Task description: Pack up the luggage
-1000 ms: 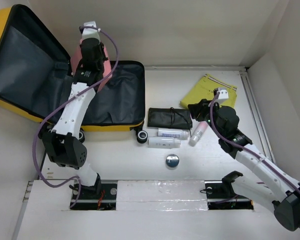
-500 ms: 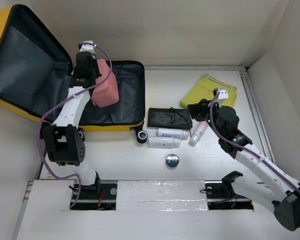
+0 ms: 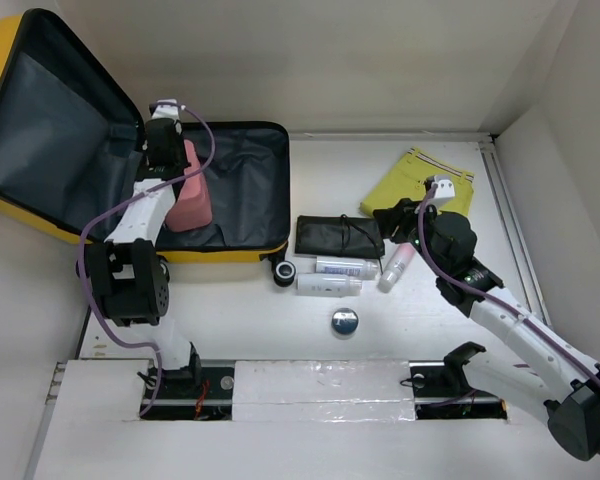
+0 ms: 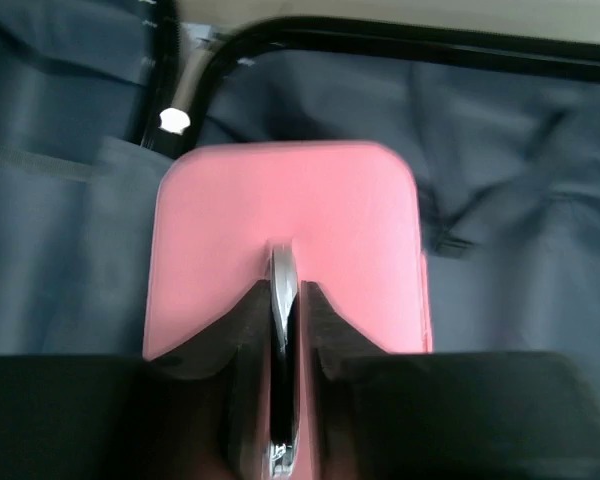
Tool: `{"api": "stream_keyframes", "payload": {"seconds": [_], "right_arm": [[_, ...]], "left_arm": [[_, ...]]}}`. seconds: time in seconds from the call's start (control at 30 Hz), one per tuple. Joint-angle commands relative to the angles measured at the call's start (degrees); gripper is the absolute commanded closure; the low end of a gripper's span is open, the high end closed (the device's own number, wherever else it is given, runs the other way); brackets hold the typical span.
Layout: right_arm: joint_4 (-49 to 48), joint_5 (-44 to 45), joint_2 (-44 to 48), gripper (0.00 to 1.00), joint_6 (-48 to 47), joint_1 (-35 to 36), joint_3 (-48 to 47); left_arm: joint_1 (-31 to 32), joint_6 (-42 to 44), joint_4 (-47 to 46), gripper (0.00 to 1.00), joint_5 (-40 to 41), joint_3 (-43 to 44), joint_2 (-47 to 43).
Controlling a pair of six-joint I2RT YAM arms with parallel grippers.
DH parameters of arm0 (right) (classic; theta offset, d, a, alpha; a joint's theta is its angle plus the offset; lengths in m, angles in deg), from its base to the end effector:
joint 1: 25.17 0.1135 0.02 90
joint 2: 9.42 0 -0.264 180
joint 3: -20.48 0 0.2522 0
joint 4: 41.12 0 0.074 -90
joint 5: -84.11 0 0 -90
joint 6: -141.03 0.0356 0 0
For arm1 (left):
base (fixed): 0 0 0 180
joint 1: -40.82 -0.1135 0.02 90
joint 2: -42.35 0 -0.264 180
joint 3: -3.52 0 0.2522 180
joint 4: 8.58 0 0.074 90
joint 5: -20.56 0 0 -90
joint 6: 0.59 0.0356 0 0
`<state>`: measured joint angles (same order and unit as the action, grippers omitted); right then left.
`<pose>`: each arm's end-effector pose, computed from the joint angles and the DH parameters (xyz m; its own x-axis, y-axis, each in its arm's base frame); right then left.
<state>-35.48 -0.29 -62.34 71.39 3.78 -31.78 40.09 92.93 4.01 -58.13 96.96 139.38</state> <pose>0.1957 0.1043 0.3092 -0.2281 0.2695 -0.9356 -0.3387 0.8790 0.3358 0.4085 0.0122 0.3294 -0.2904 0.0565 -0.9552 -0.1833 0.9765 0.1135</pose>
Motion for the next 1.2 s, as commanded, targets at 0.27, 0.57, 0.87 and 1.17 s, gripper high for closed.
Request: {"api": "stream_keyframes", "payload": {"seconds": [0.27,0.57,0.87,1.17], "right_arm": [[-1.64,2.57,-0.34,0.44,-1.19,0.32,-1.75],[1.44,7.66,-3.76,1.00,-1.29,0.32,-3.86],[15.68,16.45,-0.34,0.14,3.99,0.32,2.19],[16.21,14.36,-4.43,0.07,11.01,-3.81,8.71]], "left_arm": [[-0.67,-8.00,-4.46,0.16,9.08,6.36,-3.23],[21.53,-14.77,-6.12,0.20,10.05,10.16,-11.68],[56.88,-23.56,-18.52,0.23,21.02,-19.63,-19.95],[66.64,-28.05,-20.80,0.24,19.71,-37.48,-27.33]]}}
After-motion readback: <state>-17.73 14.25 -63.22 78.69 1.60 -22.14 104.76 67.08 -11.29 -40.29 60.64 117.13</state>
